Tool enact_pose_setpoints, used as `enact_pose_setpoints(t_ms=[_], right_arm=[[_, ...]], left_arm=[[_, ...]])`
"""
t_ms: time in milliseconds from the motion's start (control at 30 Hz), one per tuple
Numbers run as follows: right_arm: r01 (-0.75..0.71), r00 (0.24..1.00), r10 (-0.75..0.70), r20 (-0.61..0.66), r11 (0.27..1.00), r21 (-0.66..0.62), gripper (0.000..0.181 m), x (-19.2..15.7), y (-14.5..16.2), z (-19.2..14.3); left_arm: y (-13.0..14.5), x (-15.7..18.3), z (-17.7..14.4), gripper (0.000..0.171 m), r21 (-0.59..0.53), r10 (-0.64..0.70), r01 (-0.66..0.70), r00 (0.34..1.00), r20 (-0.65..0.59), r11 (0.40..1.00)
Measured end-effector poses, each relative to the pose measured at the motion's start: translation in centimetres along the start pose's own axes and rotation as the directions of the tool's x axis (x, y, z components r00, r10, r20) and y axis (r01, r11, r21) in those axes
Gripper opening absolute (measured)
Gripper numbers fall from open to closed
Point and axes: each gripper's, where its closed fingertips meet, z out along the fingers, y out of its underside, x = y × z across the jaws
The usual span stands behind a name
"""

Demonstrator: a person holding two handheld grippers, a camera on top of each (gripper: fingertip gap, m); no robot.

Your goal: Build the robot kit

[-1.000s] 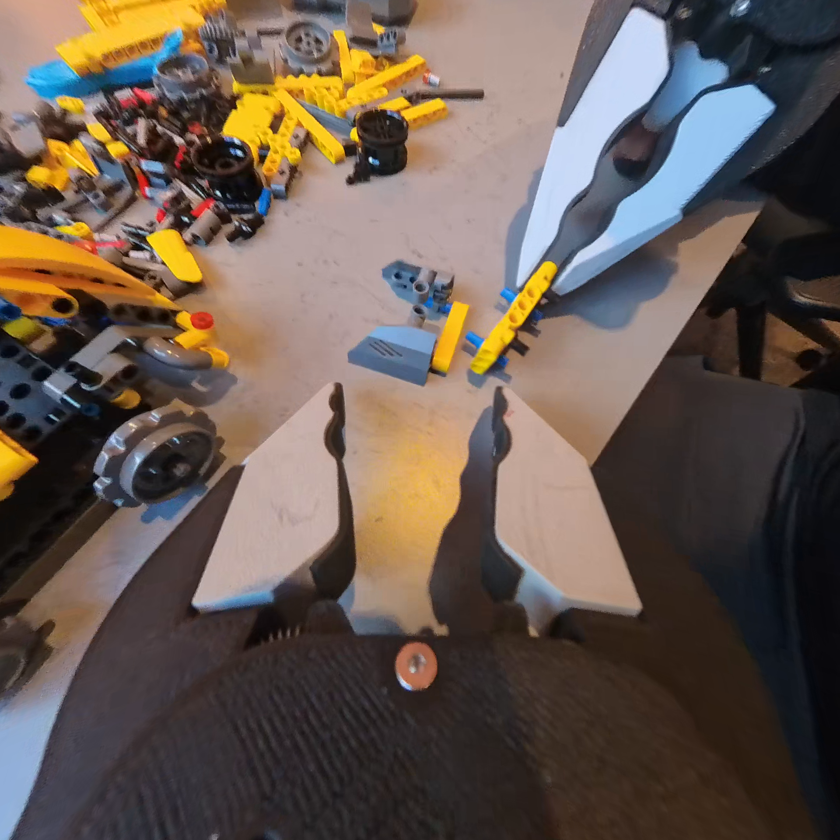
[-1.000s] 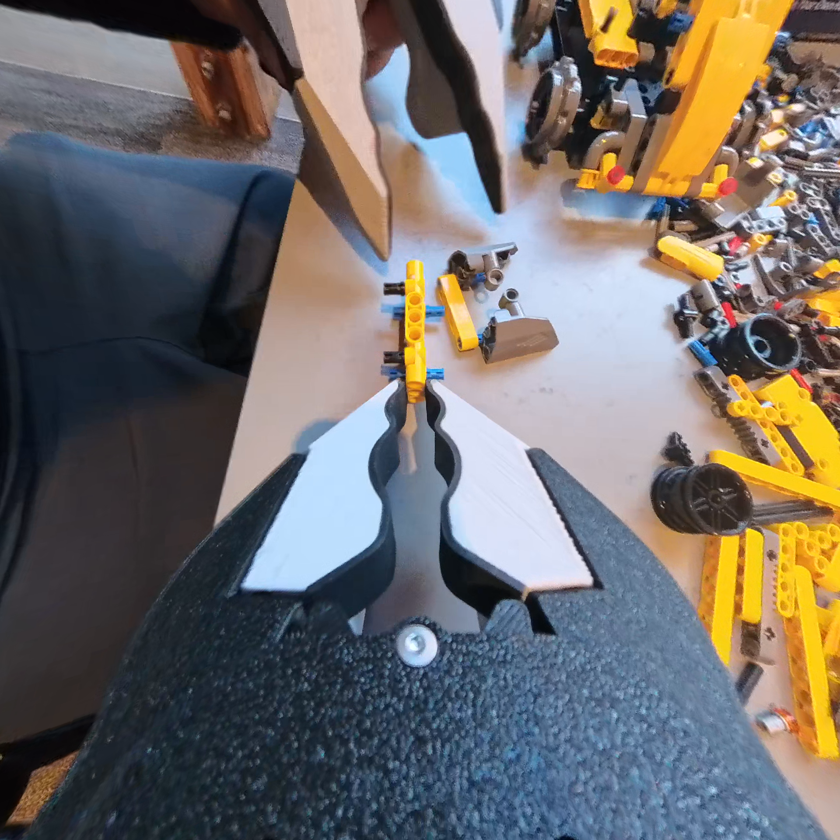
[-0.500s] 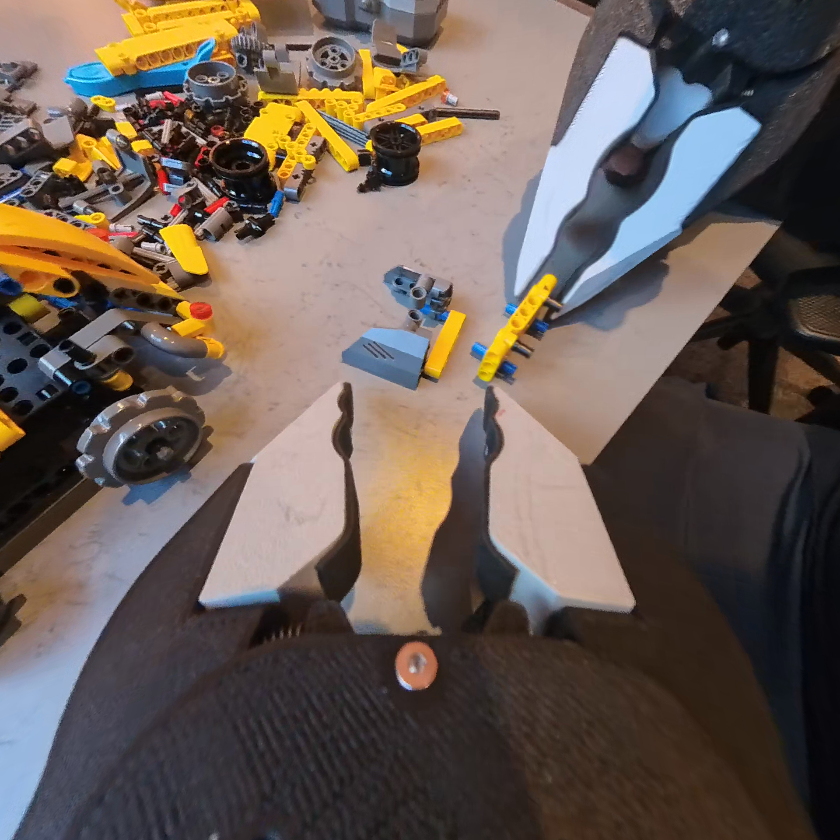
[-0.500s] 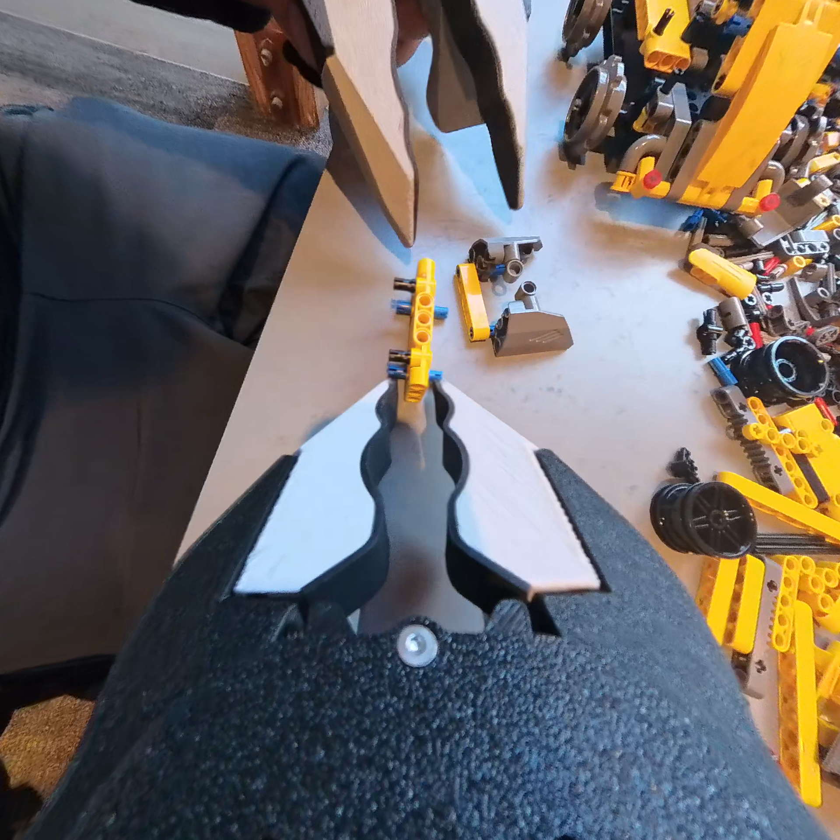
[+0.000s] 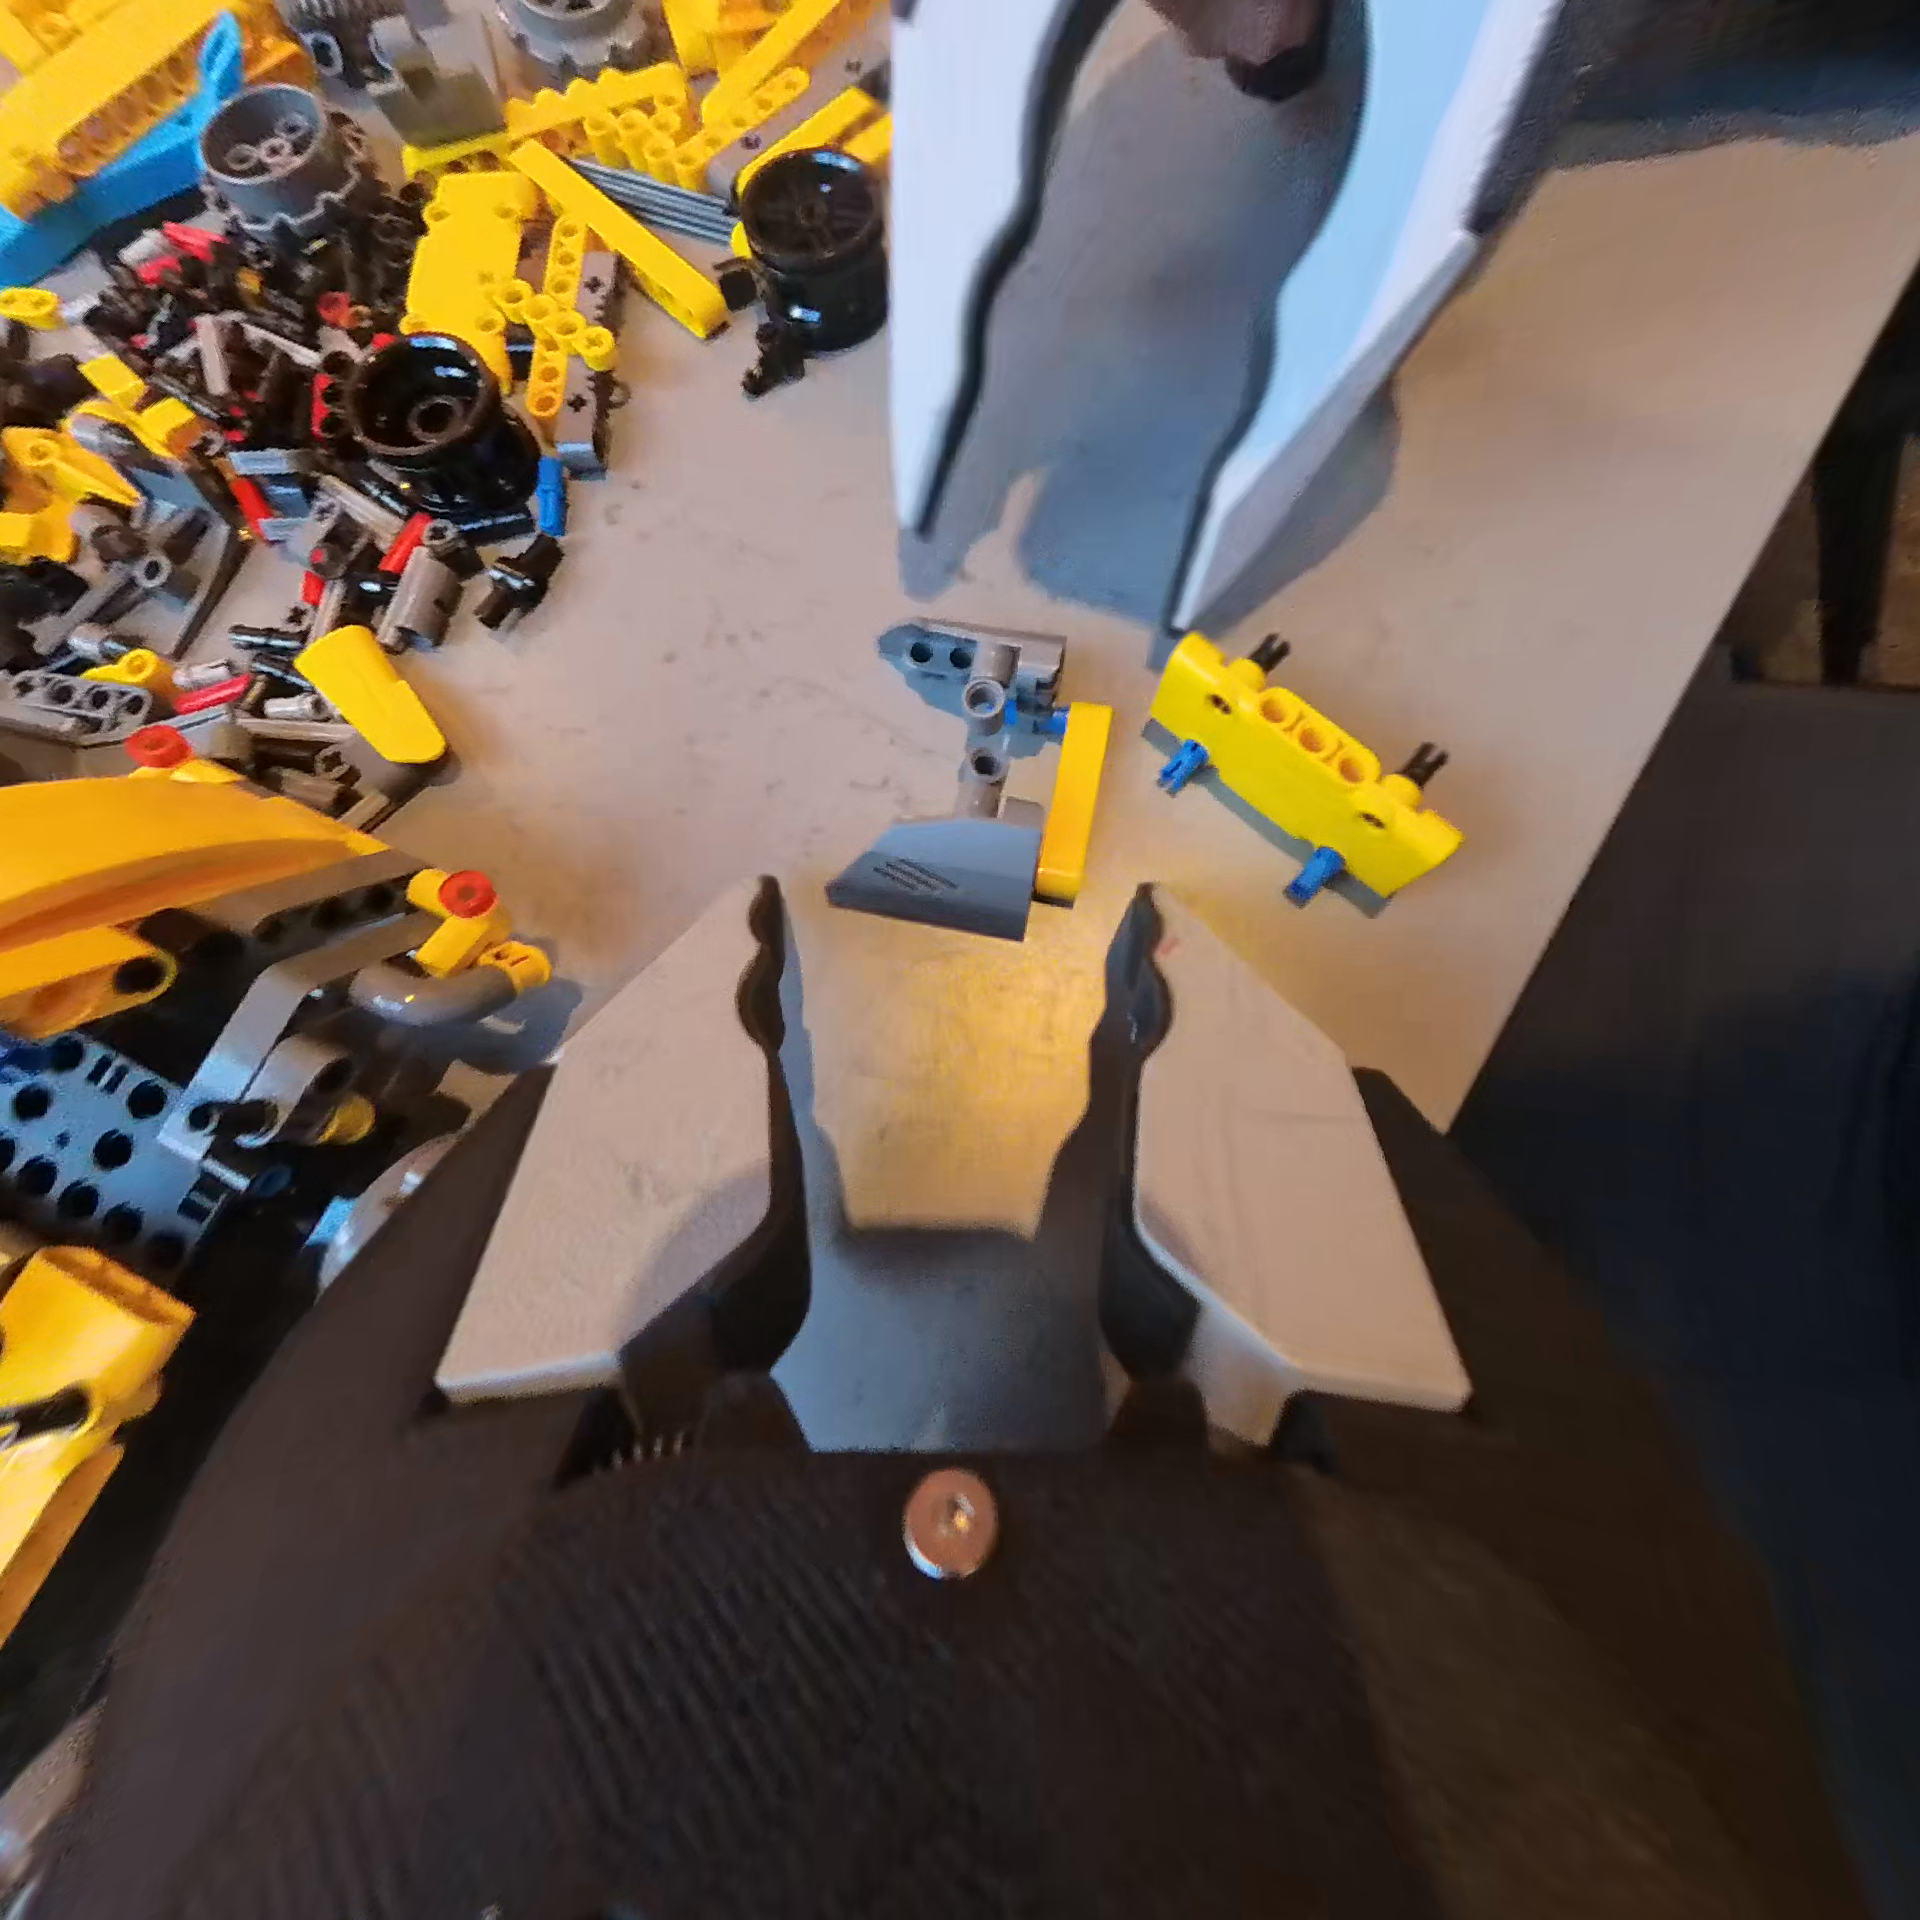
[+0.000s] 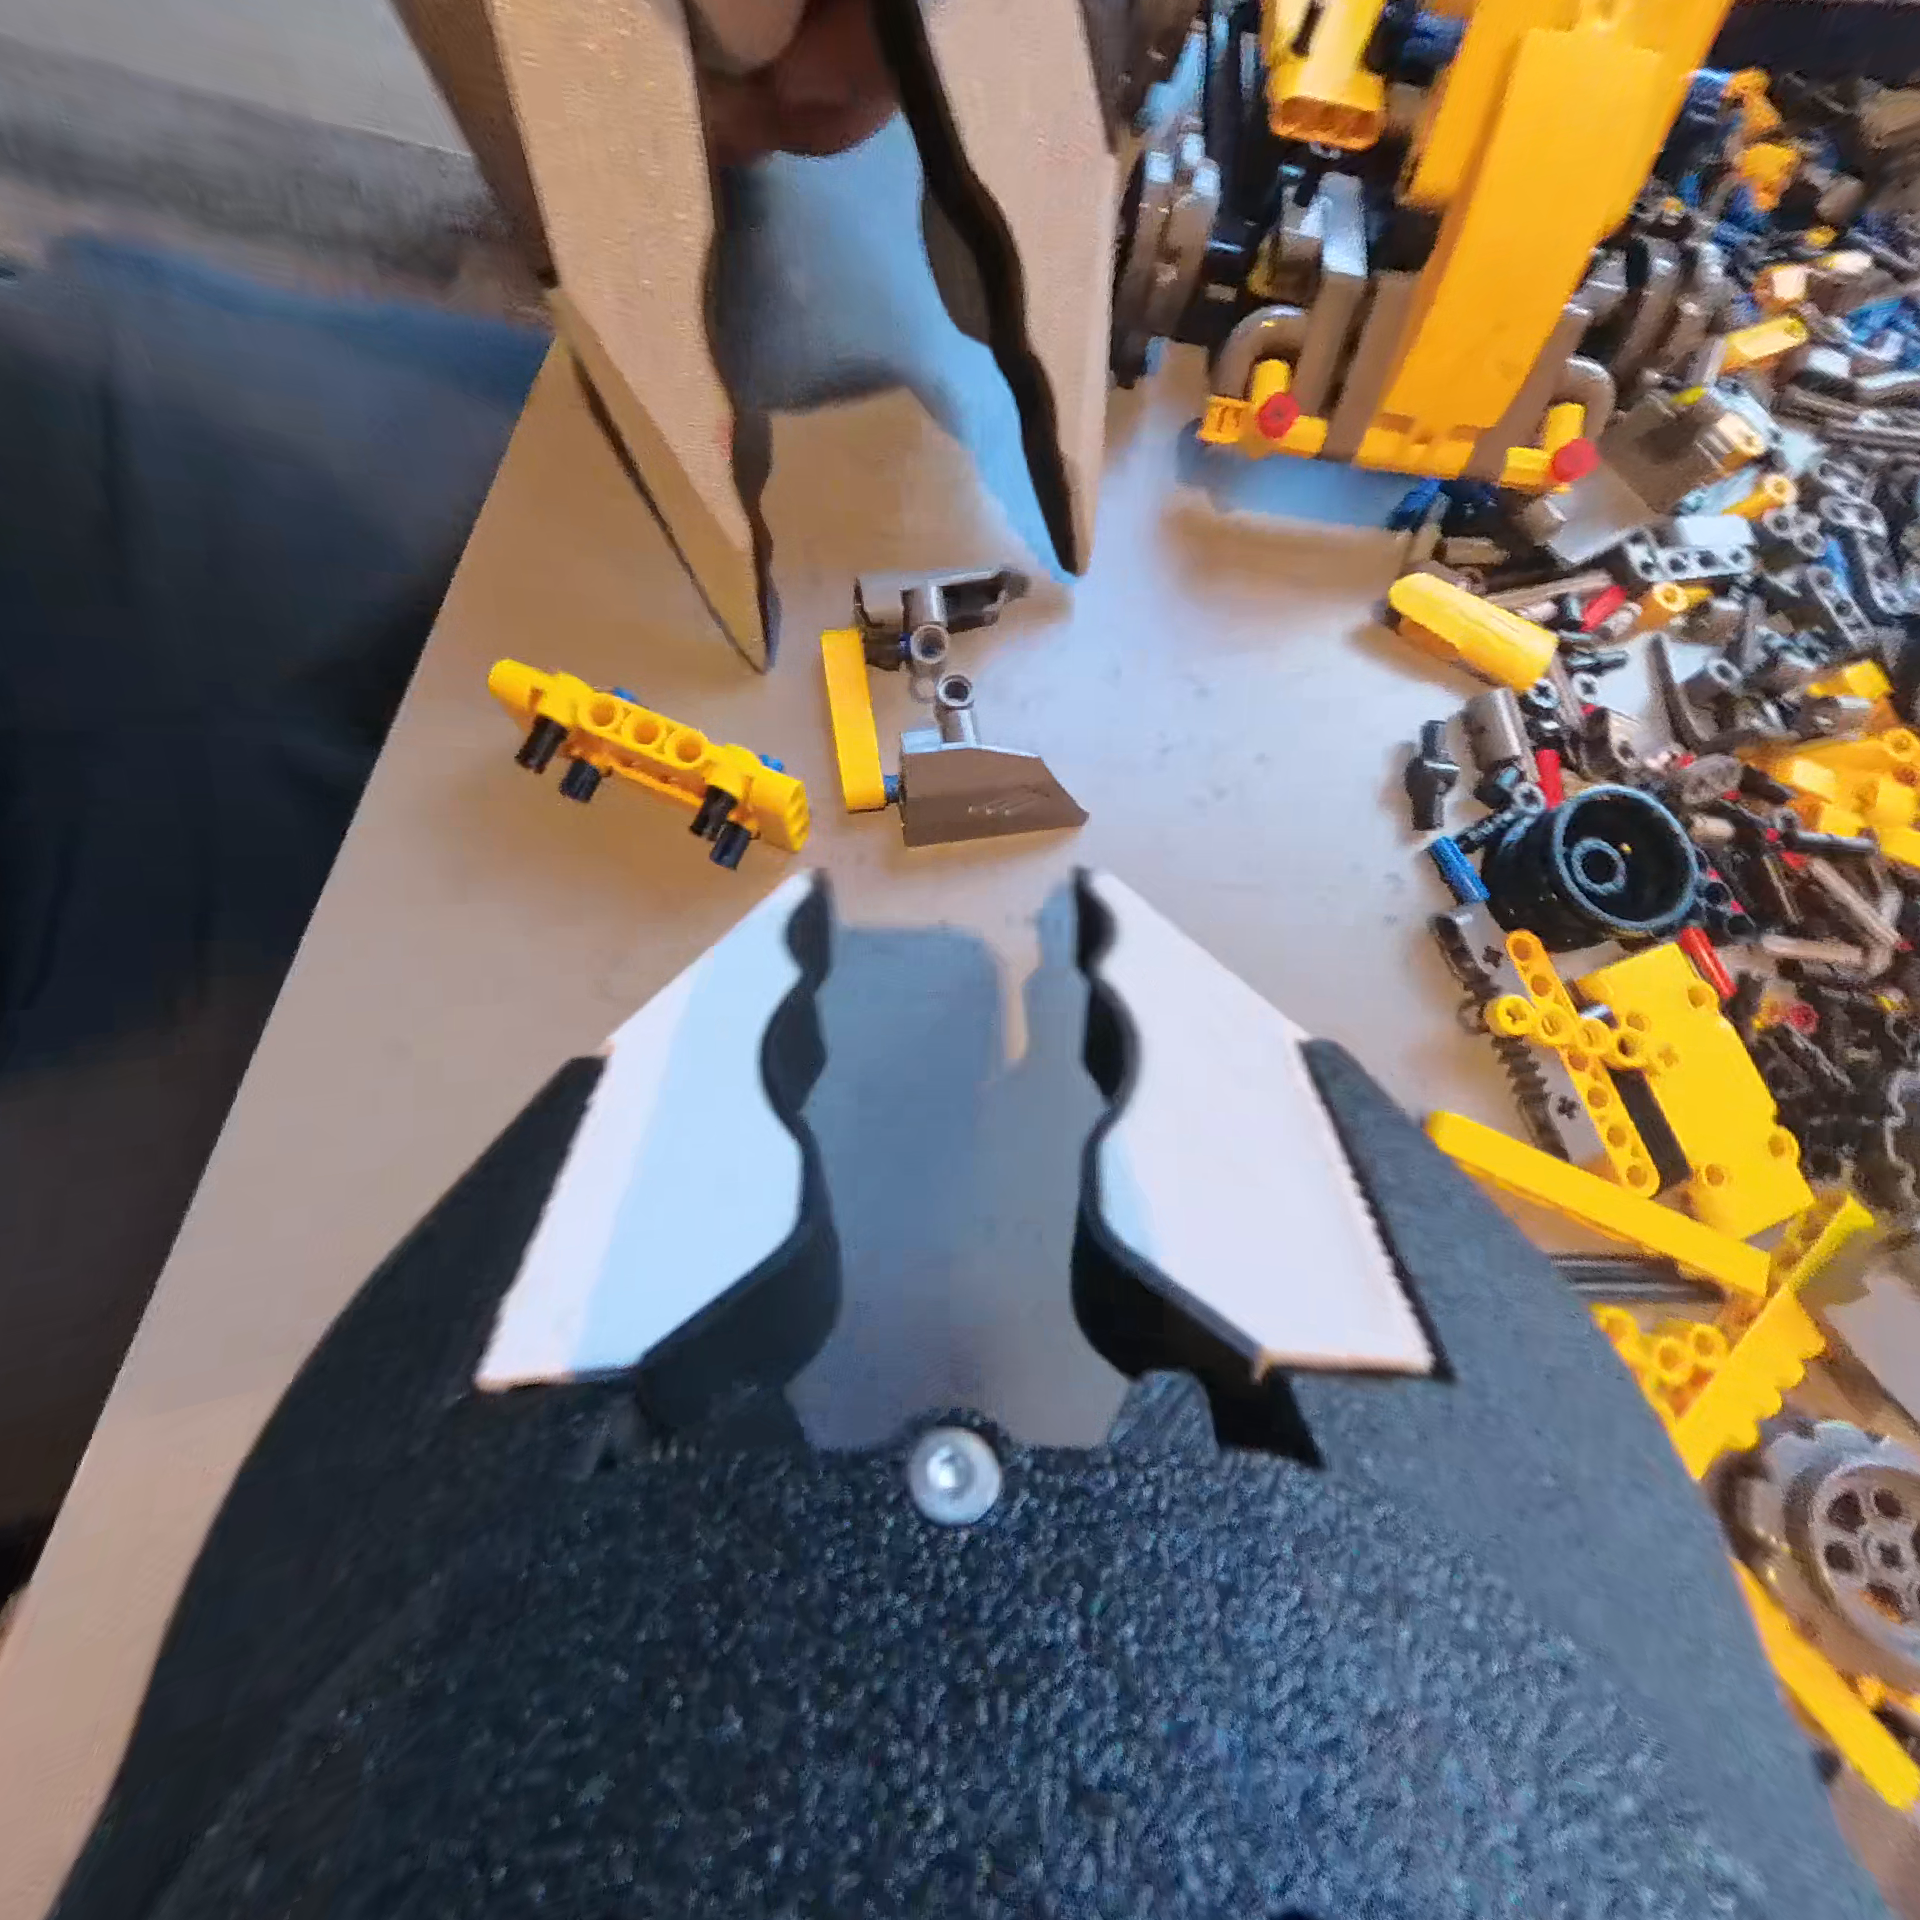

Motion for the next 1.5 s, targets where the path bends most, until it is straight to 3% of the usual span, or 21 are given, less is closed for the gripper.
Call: enact_pose_setpoints(t_ms=[33, 100, 200, 233, 400, 467, 533, 900, 1033, 1267, 1400, 1500], right_arm=[[0.007, 1.0, -0.008, 0.022, 1.0, 0.012, 0.033, -0.1, -0.1, -0.1], [-0.04, 0.999, 0.038, 0.03, 0.998, 0.052, 0.032, 0.7, -0.5, -0.1], [-0.095, 0.992, 0.094, 0.079, 0.996, -0.001, 0.06, 0.9, 0.2, 1.3], [-0.074, 0.994, 0.074, 0.08, 0.997, -0.005, 0.062, 0.8, 0.1, 1.5], [-0.052, 0.994, 0.052, 0.096, 0.999, -0.01, 0.072, 0.7, -0.4, 2.2], [-0.047, 0.993, 0.048, 0.108, 0.999, -0.009, 0.067, 0.8, -0.6, 2.4], [-0.028, 0.991, 0.028, 0.134, 1.0, -0.003, 0.049, 0.5, -0.8, 2.4], [0.059, 0.993, -0.06, 0.103, 0.998, 0.013, 0.038, -0.2, -1.2, 2.4], [0.027, 0.99, -0.031, 0.139, 0.999, 0.031, 0.039, -0.2, -1.3, 2.4], [0.015, 0.999, -0.02, 0.049, 0.995, 0.1, 0.04, 1.1, -2.2, 1.3], [-0.149, 0.985, 0.163, -0.06, 0.969, 0.195, 0.041, 3.0, -2.6, -1.4], [-0.22, 0.96, 0.257, -0.113, 0.938, 0.267, 0.053, 2.2, -2.8, -3.4]], left_arm=[[-0.1, 0.2, 0.2, 0.063, 0.008, -0.005, 0.006, 1.0, -0.017, 1.0], [-0.3, 0.2, 0.4, 0.062, 0.011, -0.014, 0.015, 0.999, -0.035, 1.0], [-0.4, -0.2, 0.6, 0.057, 0.013, -0.013, 0.014, 0.999, -0.045, 1.0], [-0.5, -0.3, 0.7, 0.049, 0.015, -0.013, 0.014, 0.999, -0.051, 1.0], [-0.8, -0.4, 1.0, 0.048, 0.018, -0.011, 0.012, 0.998, -0.056, 1.0], [-0.9, -0.3, 1.1, 0.048, 0.019, -0.006, 0.007, 0.998, -0.064, 1.0], [-1.0, -0.2, 1.2, 0.046, 0.02, 0.0, 0.002, 0.997, -0.071, 1.0], [-1.0, 0.0, 1.1, 0.043, 0.026, 0.03, -0.028, 0.998, -0.061, 0.999], [-1.1, 0.0, 1.1, 0.042, 0.032, 0.046, -0.044, 0.997, -0.063, 0.999], [-1.4, -0.7, 1.0, 0.043, 0.043, -0.061, 0.065, 0.995, -0.085, 0.997], [-1.7, -0.8, 1.0, 0.044, 0.061, -0.156, 0.159, 0.986, -0.053, 0.985], [-2.3, 0.0, 0.8, 0.046, 0.102, -0.298, 0.304, 0.952, -0.072, 0.947]])
